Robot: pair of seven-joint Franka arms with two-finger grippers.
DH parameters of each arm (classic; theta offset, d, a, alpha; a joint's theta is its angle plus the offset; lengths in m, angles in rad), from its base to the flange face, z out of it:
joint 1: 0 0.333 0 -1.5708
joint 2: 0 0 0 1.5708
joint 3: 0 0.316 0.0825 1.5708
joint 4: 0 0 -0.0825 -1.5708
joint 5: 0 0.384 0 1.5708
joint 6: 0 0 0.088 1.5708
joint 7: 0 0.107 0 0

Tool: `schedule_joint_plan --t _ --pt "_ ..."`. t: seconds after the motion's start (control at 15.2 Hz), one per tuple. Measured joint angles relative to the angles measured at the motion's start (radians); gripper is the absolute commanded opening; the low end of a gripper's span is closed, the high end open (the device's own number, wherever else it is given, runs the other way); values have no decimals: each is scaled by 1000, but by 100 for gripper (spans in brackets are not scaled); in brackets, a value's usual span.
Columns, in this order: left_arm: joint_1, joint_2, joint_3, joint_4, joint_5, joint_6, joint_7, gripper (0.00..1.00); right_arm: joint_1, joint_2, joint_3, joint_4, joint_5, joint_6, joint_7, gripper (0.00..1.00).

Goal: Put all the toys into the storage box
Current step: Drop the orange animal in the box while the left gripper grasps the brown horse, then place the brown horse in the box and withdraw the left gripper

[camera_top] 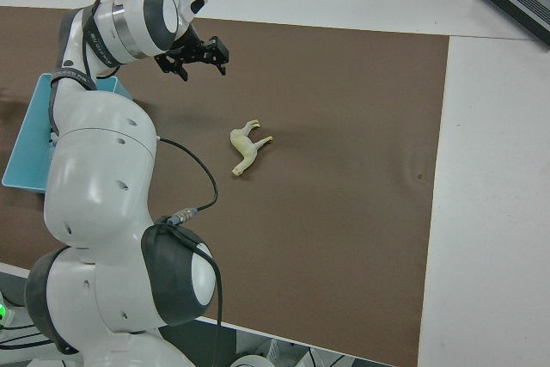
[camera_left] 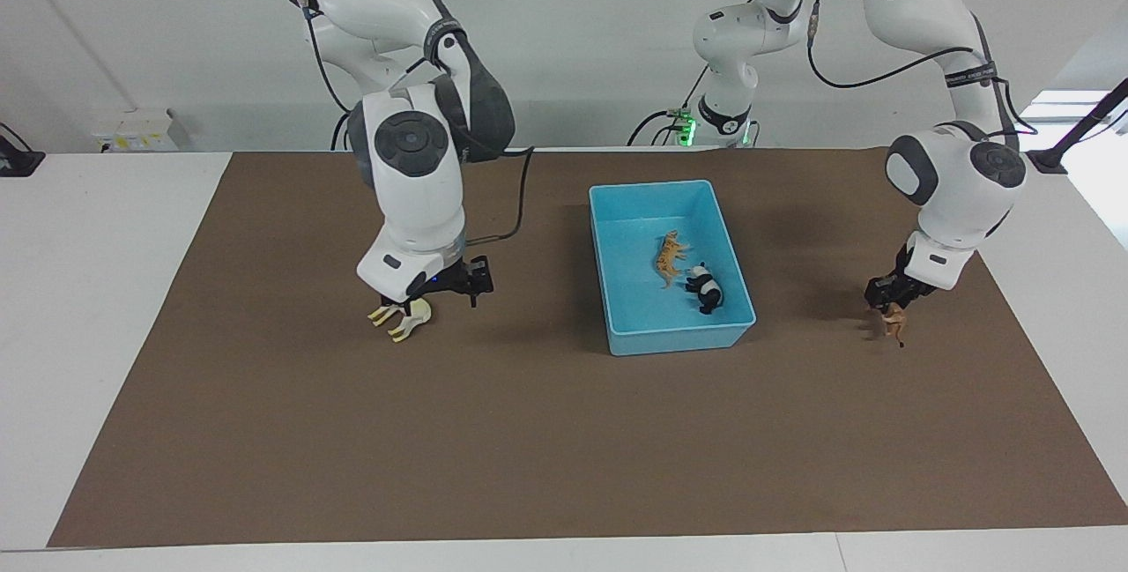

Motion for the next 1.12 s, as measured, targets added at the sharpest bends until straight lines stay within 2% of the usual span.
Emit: schedule_joint_plan --t 0.2,0.4,0.46,0.53,0.59,0.92,0.99,1.05,1.12 --pt "-143 -38 -7 118 -4 -213 -224 0 -11 -91 0 -290 0 237 -92 100" --pt "-320 -75 -17 139 -31 -287 -500 0 -17 -153 0 -498 0 399 -157 100" --pt "-378 -78 -20 137 -33 -288 -583 18 -19 -168 0 -539 0 428 -174 100" --pt "-429 -78 -21 130 -33 -286 -652 65 -22 -179 0 -566 0 451 -191 100" --pt "-469 -78 -21 118 -33 -282 -698 100 -29 -188 0 -585 0 468 -208 100" --pt "-502 -95 -12 84 -33 -281 -727 100 -76 -200 0 -670 0 616 -267 100" --pt "-500 -109 -5 84 -33 -283 -725 100 -76 -200 1 -683 1 628 -267 91" --pt "-491 -130 5 85 -33 -289 -713 100 -76 -201 2 -693 6 636 -267 56" --pt "-465 -155 10 85 -33 -304 -671 100 -76 -203 5 -702 16 641 -267 14"
